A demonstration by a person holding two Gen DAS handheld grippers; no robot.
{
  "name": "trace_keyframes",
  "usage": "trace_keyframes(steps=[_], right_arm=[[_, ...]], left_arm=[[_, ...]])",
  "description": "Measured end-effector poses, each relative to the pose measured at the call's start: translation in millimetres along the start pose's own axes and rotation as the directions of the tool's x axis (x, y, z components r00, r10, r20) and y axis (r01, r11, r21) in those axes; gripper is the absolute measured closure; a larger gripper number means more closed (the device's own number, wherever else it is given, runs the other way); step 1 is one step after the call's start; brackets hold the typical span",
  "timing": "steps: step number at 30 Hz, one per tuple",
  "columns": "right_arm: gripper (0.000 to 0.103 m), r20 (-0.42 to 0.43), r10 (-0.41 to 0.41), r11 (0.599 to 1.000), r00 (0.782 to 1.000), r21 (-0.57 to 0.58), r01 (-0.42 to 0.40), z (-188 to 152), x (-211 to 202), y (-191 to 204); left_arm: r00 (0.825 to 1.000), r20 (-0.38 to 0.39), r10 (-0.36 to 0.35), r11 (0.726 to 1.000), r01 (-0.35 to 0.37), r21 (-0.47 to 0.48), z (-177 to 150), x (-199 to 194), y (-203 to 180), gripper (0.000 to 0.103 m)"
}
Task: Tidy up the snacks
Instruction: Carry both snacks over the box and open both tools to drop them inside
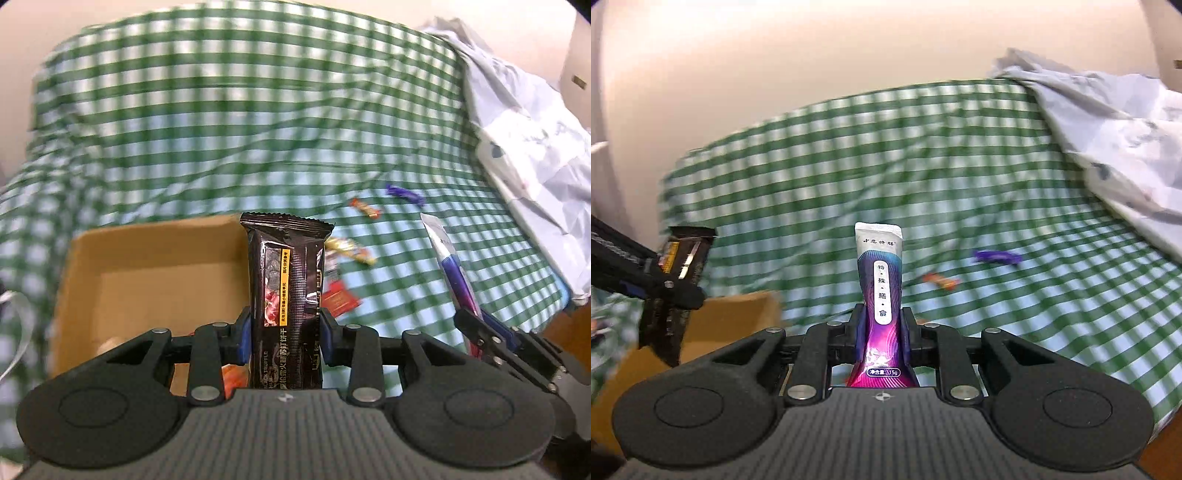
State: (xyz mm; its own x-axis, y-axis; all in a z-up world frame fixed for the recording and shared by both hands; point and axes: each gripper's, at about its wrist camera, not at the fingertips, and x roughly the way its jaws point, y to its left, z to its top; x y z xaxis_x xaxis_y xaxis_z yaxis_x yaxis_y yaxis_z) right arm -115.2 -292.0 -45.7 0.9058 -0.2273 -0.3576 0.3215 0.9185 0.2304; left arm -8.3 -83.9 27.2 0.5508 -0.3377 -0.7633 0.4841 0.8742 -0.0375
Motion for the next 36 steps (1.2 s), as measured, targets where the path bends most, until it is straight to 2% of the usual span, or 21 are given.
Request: trace_keyframes(steps=[3, 6, 9, 12, 15, 19, 25, 36], right_arm=[[0.083, -0.029, 0.098, 0.995, 0.995, -0.023, -0.099, -11, -30, 37], [0.083, -0.076, 0.193, 0.98, 0.978, -0.032, -0.196, -21, -49, 72], [0.083, -0.118, 0.258, 0.961, 0.959, -0.071, -0.267, -35, -68, 106], [0.083, -0.16, 0.29, 0.943, 0.943, -0.121, -0.311, -47, -86, 137], [0.083, -0.195, 0.295, 0.929, 0.935, -0.172, -0.329, -57, -101, 161], [0.083, -0.207, 0.278, 0.921, 0.938, -0.22, -0.321, -60, -113, 179], [0.083, -0.203, 0.254, 0.917, 0.946, -0.26, -0.302, -59, -120, 192], [0.083, -0.207, 0.245, 0.915, 0.947, -0.273, -0.296, -64, -123, 197]], left_arm=[[0.998, 0.003, 0.059, 0.997, -0.059, -0.053, -34, -33, 34, 0.064], [0.994, 0.003, 0.109, 0.989, -0.108, -0.1, -67, -60, 65, 0.064], [0.99, 0.0, 0.141, 0.98, -0.139, -0.14, -100, -82, 89, 0.064], [0.989, -0.003, 0.148, 0.976, -0.146, -0.163, -129, -100, 105, 0.064], [0.991, -0.009, 0.134, 0.973, -0.134, -0.188, -152, -109, 116, 0.064], [0.994, 0.001, 0.112, 0.972, -0.11, -0.209, -168, -117, 121, 0.064], [0.993, 0.035, 0.11, 0.968, -0.099, -0.23, -172, -123, 125, 0.064], [0.993, 0.043, 0.113, 0.966, -0.099, -0.241, -174, -124, 126, 0.064]])
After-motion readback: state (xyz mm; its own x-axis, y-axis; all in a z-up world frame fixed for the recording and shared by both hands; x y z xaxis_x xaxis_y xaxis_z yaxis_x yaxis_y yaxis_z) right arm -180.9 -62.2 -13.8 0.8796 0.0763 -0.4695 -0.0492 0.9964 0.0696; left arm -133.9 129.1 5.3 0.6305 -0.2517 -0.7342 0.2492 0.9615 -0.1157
